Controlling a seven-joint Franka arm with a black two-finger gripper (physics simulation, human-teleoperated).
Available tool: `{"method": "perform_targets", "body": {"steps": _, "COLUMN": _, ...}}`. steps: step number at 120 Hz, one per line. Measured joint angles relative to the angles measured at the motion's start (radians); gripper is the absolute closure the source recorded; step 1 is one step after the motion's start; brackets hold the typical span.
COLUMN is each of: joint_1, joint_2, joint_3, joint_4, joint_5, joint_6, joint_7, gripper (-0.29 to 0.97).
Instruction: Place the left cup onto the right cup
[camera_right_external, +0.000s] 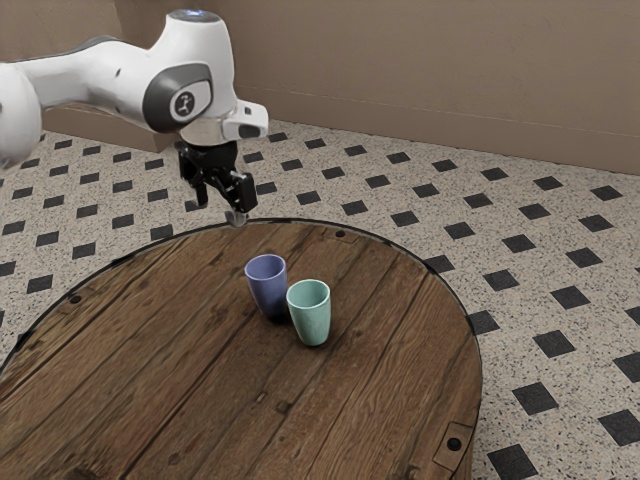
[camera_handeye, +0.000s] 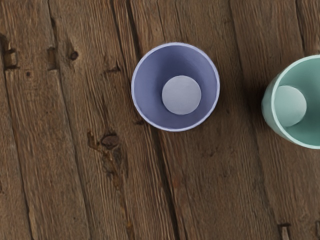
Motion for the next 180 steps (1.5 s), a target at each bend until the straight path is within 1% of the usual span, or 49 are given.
{"method": "perform_targets", "body": {"steps": 48, "joint_1": -0.001, "joint_2": 0.055, "joint_3": -0.011, "joint_4": 0.003, "joint_5": 0.001, "joint_6": 0.057, "joint_7": 0.009, "gripper": 0.00}}
{"method": "perform_targets", "body": {"steps": 69, "joint_1": 0.001, "joint_2": 0.093, "joint_3": -0.010, "joint_4": 0.030, "joint_5": 0.003, "joint_6": 0.077, "joint_7": 0.015, "gripper": 0.00}}
{"method": "perform_targets", "body": {"steps": 112, "joint_1": 0.002, "joint_2": 0.138, "joint_3": -0.012, "joint_4": 0.060, "joint_5": 0.001, "joint_6": 0.106, "joint_7": 0.027, "gripper": 0.03}}
{"method": "perform_targets", "body": {"steps": 156, "joint_1": -0.001, "joint_2": 0.154, "joint_3": -0.063, "joint_4": 0.055, "joint_5": 0.001, "joint_6": 0.128, "joint_7": 0.008, "gripper": 0.03}}
{"method": "perform_targets", "body": {"steps": 180, "joint_1": -0.003, "joint_2": 0.138, "joint_3": -0.070, "joint_4": 0.005, "joint_5": -0.002, "joint_6": 0.139, "joint_7": -0.015, "gripper": 0.03}}
